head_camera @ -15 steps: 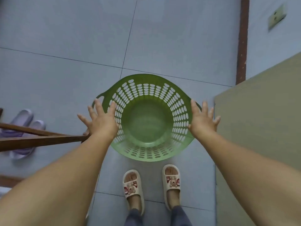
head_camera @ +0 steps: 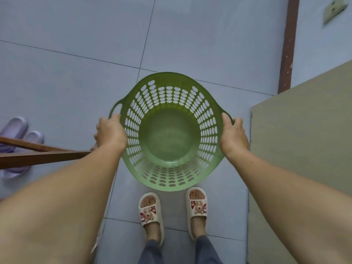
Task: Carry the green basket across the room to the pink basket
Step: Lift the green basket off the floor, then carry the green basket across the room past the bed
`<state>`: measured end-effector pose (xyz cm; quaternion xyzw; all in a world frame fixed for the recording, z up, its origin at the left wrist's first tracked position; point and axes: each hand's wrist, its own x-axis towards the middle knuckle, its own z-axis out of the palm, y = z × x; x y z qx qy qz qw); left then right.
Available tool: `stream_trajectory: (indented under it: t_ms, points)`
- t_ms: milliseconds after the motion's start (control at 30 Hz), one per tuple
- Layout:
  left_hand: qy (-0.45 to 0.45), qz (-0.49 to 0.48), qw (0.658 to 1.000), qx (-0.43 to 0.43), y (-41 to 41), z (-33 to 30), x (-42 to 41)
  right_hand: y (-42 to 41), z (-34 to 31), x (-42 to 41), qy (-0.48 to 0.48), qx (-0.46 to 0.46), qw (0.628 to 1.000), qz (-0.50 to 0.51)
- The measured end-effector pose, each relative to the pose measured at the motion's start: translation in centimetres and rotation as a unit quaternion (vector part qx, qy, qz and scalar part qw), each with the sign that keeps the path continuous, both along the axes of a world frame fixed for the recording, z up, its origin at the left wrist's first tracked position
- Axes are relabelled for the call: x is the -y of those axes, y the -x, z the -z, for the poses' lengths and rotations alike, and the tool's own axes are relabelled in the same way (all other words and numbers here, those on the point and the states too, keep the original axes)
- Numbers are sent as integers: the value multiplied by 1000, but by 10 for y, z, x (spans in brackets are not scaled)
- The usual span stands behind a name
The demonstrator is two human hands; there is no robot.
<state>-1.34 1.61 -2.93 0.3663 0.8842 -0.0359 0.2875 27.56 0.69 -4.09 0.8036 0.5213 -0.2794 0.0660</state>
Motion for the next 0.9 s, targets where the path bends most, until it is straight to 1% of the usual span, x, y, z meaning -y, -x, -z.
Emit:
stream_trajectory:
  t_ms: [33, 100, 167, 233, 300, 467, 667, 833, 900]
  points:
    - [-4, 10, 1000, 7, -2, -6, 1, 1, -3, -2, -3, -14, 1000, 9]
    - [-4, 43, 999, 9, -5, -22, 3, 3, -16, -5, -11, -7, 1000, -21]
    - [-19, 47, 999, 14, -9, -42, 2, -1, -35, -11, -36, -8, 999, -23]
    - [-37, 58, 998, 3, -11, -67, 0, -8, -59, -20, -46, -33, 998, -22]
    - [-40, 68, 997, -16, -12, -98, -6, -16, -89, -30, -52, -45, 997, -30]
    - [-55, 45, 997, -20, -18, -187, -32, -35, -178, -60, -72, -51, 996, -32]
    - [-106, 28, 994, -19, -28, -272, -97, -40, -266, -125, -128, -34, 990, -47]
    - [-146, 39, 988, -28, -15, -316, -175, -25, -314, -212, -158, -25, 986, -46]
    - [-167, 45, 984, -30, -1, -333, -217, -10, -332, -262, -172, -29, 983, -52]
